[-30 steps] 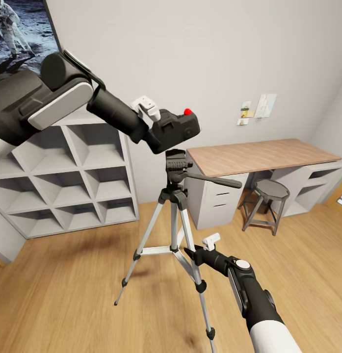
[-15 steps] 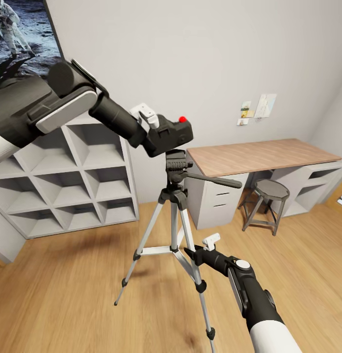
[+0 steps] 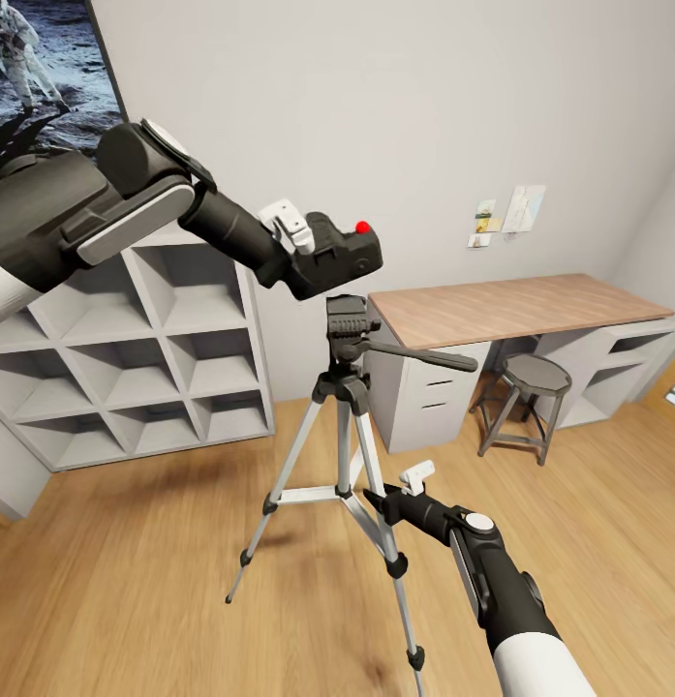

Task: Attach the digital camera to the camera tripod in the bedroom.

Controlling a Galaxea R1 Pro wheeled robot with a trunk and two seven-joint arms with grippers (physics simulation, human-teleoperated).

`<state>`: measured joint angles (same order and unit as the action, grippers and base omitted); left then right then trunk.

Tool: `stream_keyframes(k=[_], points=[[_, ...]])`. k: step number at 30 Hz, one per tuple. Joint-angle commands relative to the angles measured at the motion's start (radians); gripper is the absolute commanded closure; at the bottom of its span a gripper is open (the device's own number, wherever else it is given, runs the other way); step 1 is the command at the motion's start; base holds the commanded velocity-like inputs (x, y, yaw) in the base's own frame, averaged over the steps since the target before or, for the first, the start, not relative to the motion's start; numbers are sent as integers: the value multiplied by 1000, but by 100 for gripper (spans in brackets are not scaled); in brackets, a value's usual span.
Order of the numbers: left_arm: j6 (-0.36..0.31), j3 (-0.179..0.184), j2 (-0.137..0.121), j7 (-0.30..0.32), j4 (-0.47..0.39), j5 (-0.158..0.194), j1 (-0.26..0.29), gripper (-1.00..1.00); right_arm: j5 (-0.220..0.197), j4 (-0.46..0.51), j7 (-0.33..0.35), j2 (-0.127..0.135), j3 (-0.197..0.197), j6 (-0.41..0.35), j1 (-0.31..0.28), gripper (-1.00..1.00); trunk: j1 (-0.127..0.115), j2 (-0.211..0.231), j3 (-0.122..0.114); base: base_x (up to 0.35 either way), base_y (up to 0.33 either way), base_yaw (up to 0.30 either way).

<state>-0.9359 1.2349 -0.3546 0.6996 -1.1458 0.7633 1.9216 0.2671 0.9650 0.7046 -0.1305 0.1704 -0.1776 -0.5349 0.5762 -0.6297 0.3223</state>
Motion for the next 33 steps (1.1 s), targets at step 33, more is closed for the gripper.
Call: stream_keyframes(k=[33], points=[[68, -6, 40, 256, 199, -13, 2, 100, 4, 1, 6, -1, 6, -5, -1, 100, 0, -1, 2, 0, 0, 0]])
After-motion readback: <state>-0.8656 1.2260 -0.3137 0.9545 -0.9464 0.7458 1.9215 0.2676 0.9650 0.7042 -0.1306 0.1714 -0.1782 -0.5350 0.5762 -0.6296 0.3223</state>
